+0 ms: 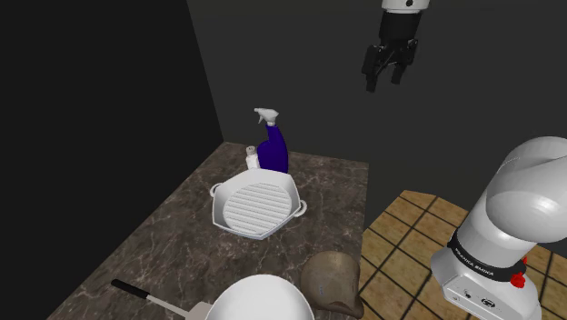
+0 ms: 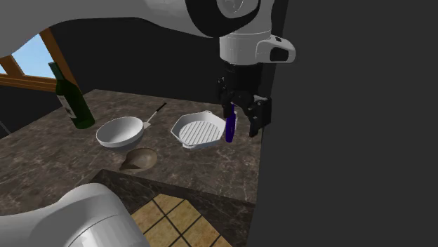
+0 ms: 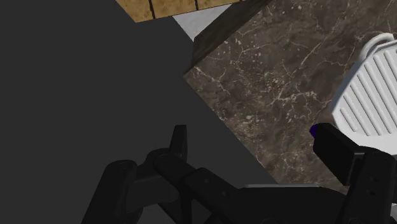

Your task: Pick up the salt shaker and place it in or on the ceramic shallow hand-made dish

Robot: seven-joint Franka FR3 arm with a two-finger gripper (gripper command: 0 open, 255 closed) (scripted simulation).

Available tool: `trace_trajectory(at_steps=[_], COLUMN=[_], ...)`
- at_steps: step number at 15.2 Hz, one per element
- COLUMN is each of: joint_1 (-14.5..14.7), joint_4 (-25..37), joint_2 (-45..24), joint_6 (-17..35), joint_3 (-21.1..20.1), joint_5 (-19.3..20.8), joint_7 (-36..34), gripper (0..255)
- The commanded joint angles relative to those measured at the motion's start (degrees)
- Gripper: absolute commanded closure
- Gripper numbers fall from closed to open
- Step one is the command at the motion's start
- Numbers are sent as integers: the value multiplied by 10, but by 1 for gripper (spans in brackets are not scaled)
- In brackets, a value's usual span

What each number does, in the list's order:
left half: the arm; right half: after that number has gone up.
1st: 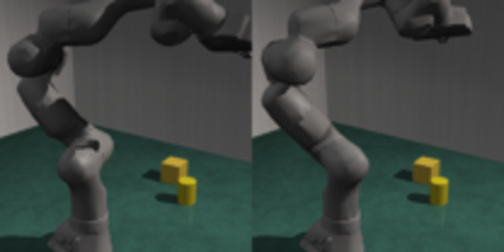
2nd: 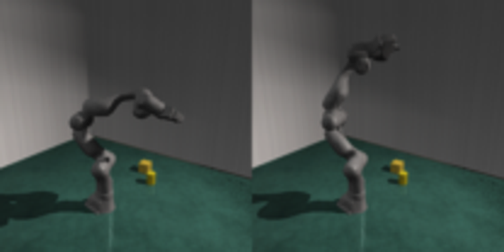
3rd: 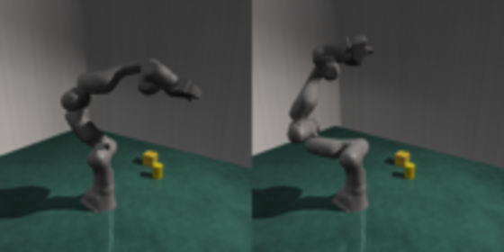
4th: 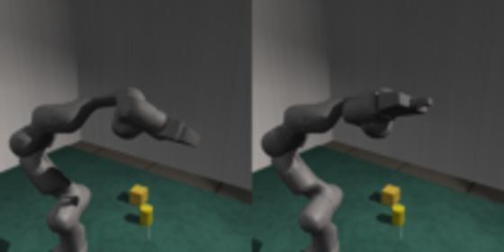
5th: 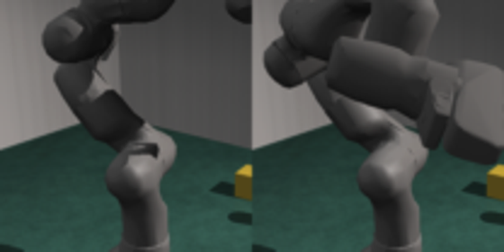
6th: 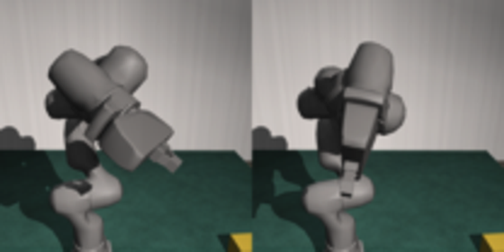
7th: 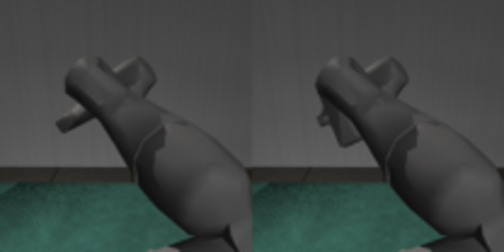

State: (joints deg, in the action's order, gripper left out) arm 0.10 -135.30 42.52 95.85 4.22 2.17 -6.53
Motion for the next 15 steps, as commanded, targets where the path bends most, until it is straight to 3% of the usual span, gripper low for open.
trace_trajectory(at_steps=[1,15], joint_1=[0,35], joint_4=[0,103], joint_2=[0,-257], joint_6=[0,128], joint_3=[0,-104], joint_5=[0,-35], joint_7=[0,-146], gripper=[0,0])
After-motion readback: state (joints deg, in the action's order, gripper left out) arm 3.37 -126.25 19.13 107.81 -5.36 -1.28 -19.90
